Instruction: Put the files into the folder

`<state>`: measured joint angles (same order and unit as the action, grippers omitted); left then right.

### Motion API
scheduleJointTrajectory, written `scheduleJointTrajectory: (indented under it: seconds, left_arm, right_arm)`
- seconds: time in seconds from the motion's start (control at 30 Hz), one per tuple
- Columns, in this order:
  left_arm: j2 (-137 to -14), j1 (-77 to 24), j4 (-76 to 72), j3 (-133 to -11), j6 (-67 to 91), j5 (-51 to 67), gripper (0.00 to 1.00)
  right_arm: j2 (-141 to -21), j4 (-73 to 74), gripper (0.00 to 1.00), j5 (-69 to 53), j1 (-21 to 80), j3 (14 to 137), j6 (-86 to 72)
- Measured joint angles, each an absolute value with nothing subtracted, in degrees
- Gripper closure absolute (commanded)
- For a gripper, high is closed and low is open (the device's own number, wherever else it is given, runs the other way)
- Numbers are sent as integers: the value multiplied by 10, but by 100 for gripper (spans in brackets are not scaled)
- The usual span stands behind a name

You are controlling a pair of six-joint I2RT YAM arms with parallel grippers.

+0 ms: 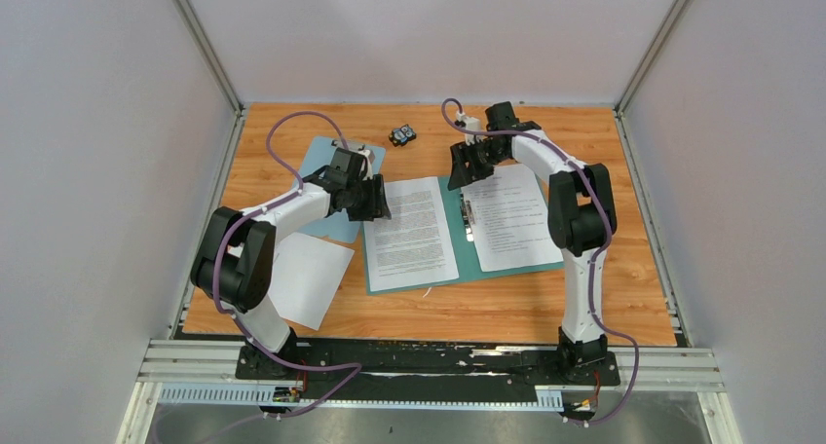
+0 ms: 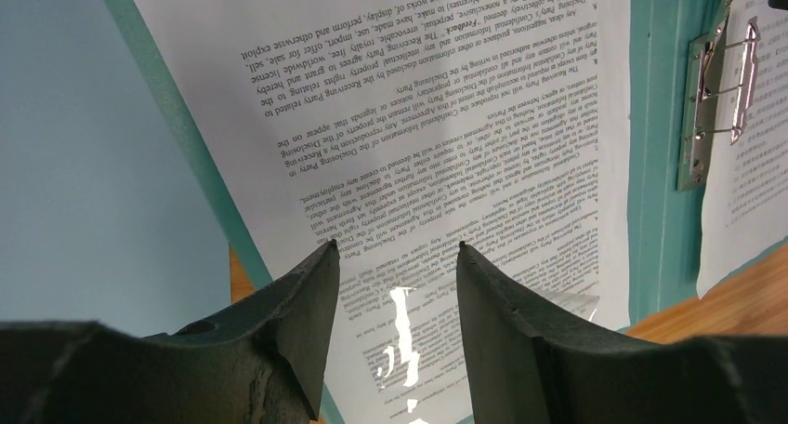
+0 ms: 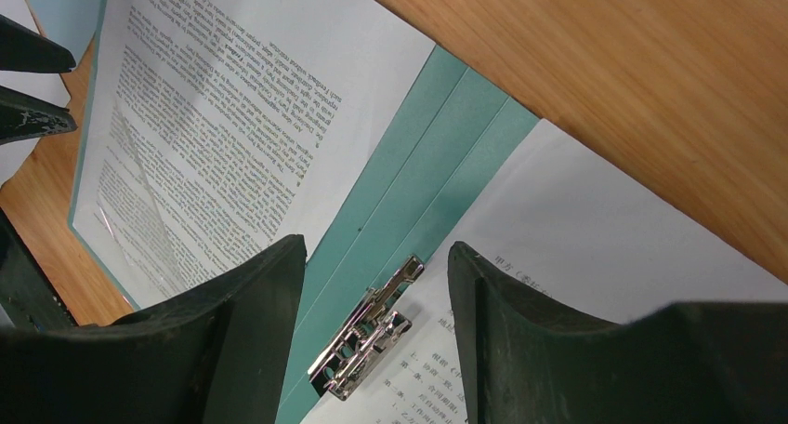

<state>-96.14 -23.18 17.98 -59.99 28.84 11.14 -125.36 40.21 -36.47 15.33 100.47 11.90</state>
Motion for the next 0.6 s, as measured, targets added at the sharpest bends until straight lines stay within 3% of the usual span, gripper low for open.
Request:
scheduleJointTrajectory:
  seconds: [0.6]
  left_arm:
    - [-962, -232, 173, -600, 286, 111, 43]
  right_arm:
    - [-1295, 432, 41, -398, 154, 1044, 149]
